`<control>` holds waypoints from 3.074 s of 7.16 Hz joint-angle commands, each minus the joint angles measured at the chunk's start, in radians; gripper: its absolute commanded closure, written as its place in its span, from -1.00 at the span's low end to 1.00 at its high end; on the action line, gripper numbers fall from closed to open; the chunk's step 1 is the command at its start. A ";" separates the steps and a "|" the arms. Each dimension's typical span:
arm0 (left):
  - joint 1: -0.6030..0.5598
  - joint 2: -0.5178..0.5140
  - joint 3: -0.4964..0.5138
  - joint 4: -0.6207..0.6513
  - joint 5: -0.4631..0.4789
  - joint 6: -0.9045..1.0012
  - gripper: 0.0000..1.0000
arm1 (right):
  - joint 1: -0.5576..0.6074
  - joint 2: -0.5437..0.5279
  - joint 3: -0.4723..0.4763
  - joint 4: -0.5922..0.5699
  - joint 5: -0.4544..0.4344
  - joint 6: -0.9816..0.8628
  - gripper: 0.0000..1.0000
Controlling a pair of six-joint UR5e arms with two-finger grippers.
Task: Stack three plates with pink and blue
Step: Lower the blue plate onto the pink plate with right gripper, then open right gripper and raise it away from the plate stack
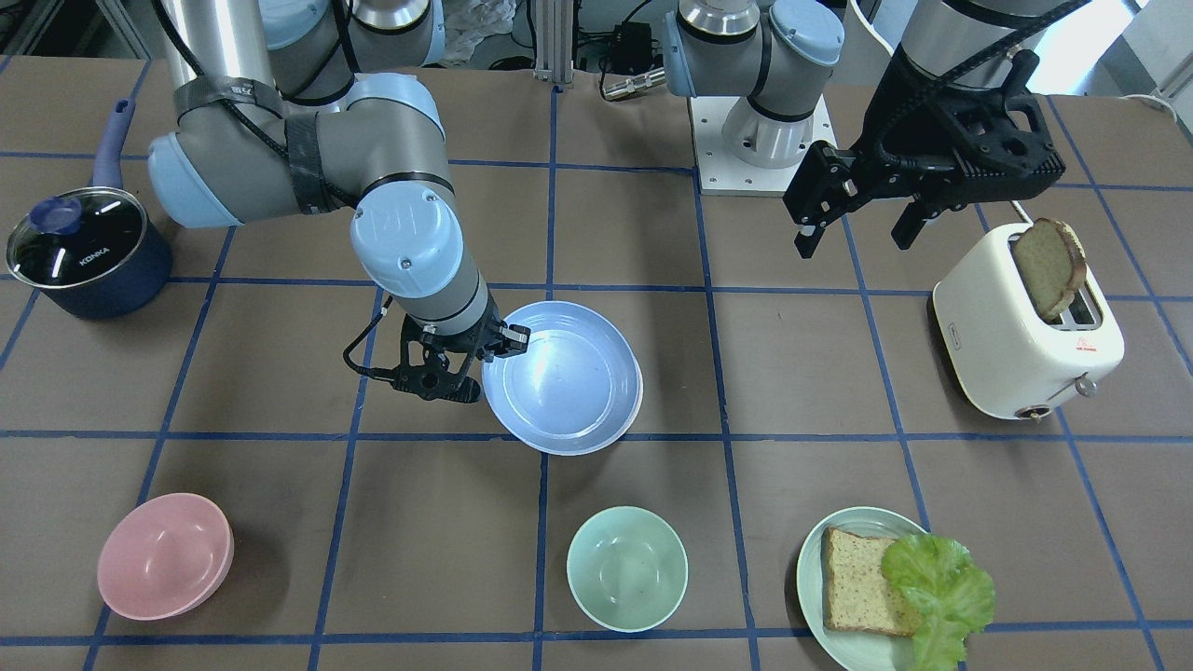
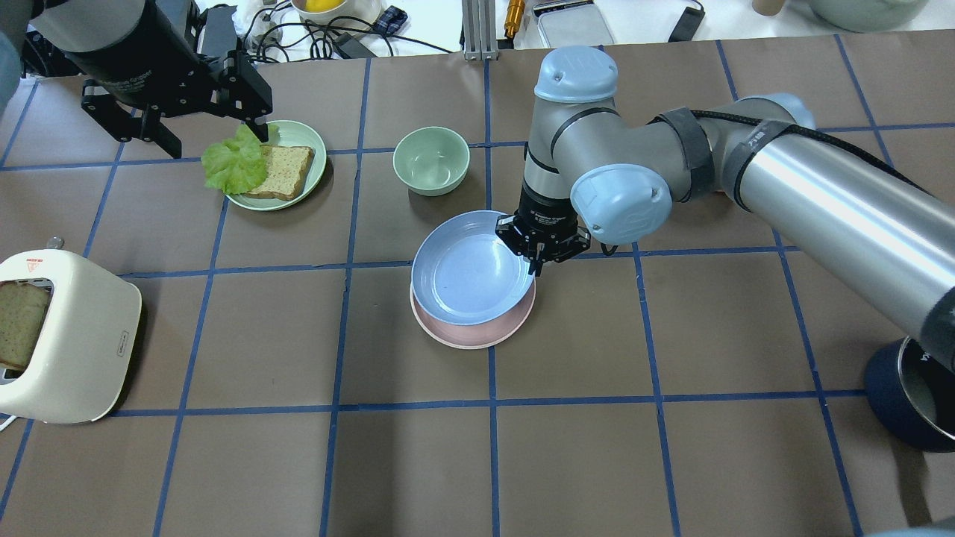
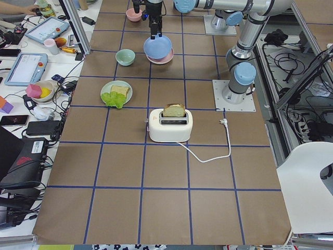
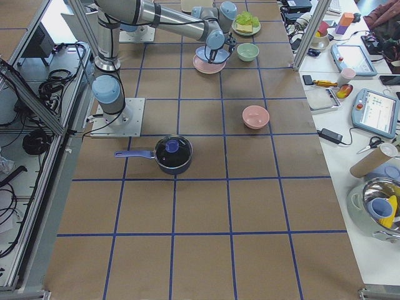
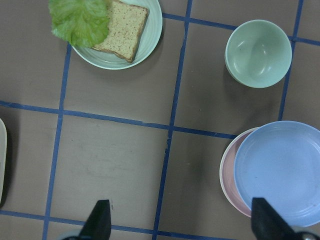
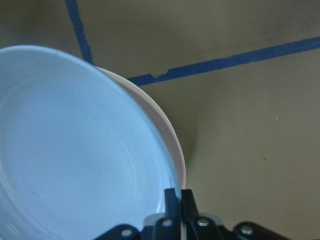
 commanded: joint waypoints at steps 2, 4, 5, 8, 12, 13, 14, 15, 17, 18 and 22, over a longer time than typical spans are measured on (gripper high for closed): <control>0.001 0.001 -0.013 0.001 0.003 0.030 -1.00 | 0.005 0.009 0.011 -0.021 0.033 0.034 1.00; -0.001 0.002 -0.011 0.000 0.002 0.028 -1.00 | 0.011 0.012 0.014 -0.020 0.032 0.034 1.00; -0.001 0.002 -0.011 0.000 0.002 0.030 -1.00 | 0.022 0.018 0.014 -0.020 0.032 0.035 1.00; -0.001 0.002 -0.011 -0.005 0.002 0.028 -1.00 | 0.027 0.018 0.041 -0.021 0.030 0.026 1.00; -0.001 0.002 -0.010 -0.005 0.002 0.028 -1.00 | 0.019 0.021 0.041 -0.024 0.030 0.015 0.07; 0.001 0.002 -0.010 -0.005 0.002 0.028 -1.00 | 0.017 0.021 0.041 -0.064 0.030 0.017 0.02; 0.006 0.002 -0.010 -0.005 0.000 0.028 -1.00 | 0.017 0.020 0.040 -0.067 0.030 0.017 -0.18; 0.003 0.002 -0.011 -0.003 0.002 0.028 -1.00 | 0.014 0.018 0.034 -0.069 0.027 0.015 -0.36; 0.003 0.002 -0.011 -0.003 0.002 0.030 -1.00 | 0.004 0.006 -0.003 -0.066 0.023 0.015 -0.37; 0.003 0.001 -0.011 -0.003 0.002 0.030 -1.00 | -0.001 0.004 -0.040 -0.057 0.021 0.014 -0.42; -0.002 0.001 -0.013 -0.014 0.005 0.030 -1.00 | -0.048 -0.091 -0.100 0.035 -0.086 -0.163 -0.44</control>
